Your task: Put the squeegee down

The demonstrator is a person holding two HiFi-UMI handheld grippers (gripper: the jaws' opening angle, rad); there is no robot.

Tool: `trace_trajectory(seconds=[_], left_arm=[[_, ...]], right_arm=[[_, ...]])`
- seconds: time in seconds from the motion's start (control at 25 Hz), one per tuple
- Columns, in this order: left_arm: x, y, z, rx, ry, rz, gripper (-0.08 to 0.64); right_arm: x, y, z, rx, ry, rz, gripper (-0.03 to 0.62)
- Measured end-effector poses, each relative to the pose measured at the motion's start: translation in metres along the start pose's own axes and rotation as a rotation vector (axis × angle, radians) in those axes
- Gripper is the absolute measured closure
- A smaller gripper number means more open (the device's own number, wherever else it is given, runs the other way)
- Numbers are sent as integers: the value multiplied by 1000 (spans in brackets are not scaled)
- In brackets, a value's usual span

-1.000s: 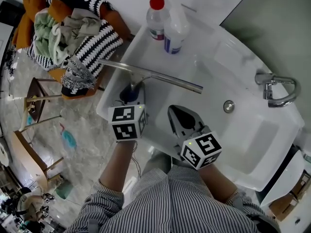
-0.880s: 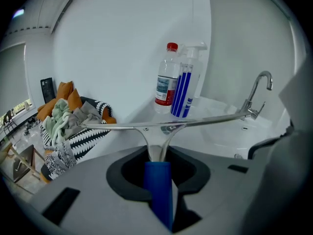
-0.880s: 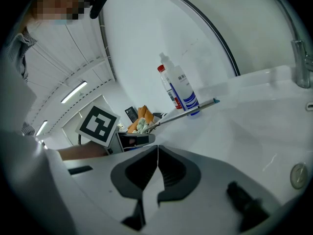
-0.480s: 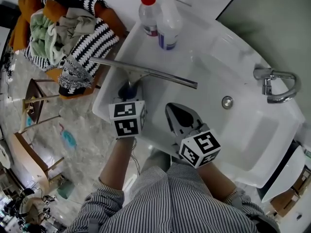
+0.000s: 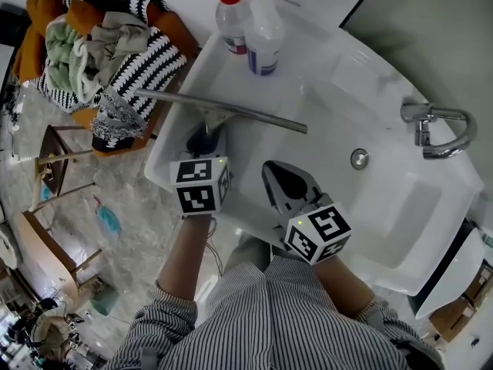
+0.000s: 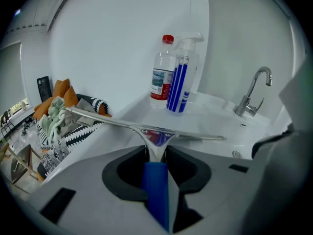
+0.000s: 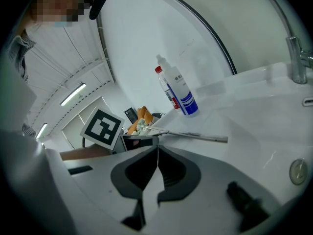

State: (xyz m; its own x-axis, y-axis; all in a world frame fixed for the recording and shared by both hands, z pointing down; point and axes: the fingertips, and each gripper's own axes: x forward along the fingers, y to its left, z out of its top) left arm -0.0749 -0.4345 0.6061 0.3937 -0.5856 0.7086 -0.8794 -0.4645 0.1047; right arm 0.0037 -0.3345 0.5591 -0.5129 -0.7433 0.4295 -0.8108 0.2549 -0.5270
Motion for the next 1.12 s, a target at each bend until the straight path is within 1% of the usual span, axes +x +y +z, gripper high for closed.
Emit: trace_trajectory(seconds=[0.28, 0.6, 0.8, 0.92, 1.04, 1.12], left_arm=[[-7, -1, 4, -3, -34, -13, 425], [-38, -7, 15, -16, -92, -13, 396], [-66, -14, 23, -1, -142, 0, 396], [-86, -23, 26, 3, -170, -2, 396], [-103, -30, 27, 29, -194, 6, 396], [-115, -33, 26, 20, -208, 11, 396]], right_arm=[[-5, 1, 1, -5, -8, -8, 575], [-21, 16, 8, -24, -38, 4, 575], [-34, 25, 23, -72, -67, -25, 575], [-43, 34, 38, -106, -93, -15, 575], [-50, 40, 54, -126, -133, -10, 576], [-54, 45, 62, -141, -151, -10, 577]])
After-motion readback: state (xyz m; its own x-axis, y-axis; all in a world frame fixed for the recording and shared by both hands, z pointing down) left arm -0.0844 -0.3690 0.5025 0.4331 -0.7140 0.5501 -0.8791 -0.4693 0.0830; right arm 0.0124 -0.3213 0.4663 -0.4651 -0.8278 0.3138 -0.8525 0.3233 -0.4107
